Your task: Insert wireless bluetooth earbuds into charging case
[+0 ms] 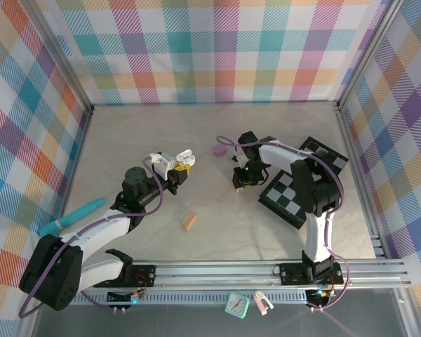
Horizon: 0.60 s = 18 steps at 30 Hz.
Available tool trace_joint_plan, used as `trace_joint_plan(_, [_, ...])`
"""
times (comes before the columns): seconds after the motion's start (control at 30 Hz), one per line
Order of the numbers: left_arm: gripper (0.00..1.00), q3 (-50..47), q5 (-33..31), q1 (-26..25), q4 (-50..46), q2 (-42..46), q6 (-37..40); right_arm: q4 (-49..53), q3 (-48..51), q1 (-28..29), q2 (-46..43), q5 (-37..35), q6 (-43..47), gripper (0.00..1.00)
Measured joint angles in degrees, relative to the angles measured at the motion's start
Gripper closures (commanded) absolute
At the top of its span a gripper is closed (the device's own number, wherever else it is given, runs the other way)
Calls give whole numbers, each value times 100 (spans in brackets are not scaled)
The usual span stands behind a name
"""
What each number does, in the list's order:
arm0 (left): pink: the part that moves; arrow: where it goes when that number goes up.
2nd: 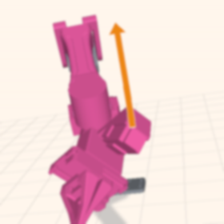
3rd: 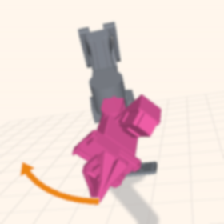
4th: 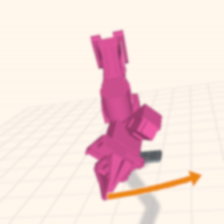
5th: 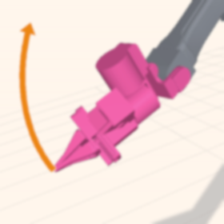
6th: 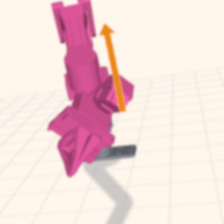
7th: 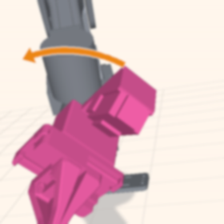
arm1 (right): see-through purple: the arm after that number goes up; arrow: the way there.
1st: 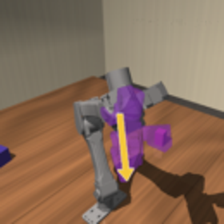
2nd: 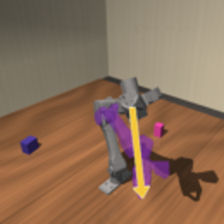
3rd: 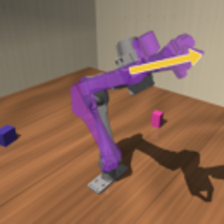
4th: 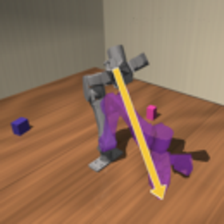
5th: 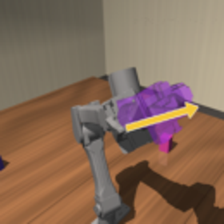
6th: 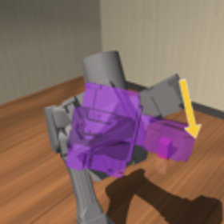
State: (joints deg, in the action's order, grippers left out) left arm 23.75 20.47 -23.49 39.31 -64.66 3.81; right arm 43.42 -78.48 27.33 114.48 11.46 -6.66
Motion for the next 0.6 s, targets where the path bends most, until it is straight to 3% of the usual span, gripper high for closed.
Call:
trace_joint_plan(0.27, [100, 0, 7, 2, 0, -52, -2, -70, 151, 0, -166, -9, -39, 77])
trace_joint_plan(0.6, [100, 0, 273, 0, 96, -76, -96, -503, 601, 0, -1099, -190, -37, 77])
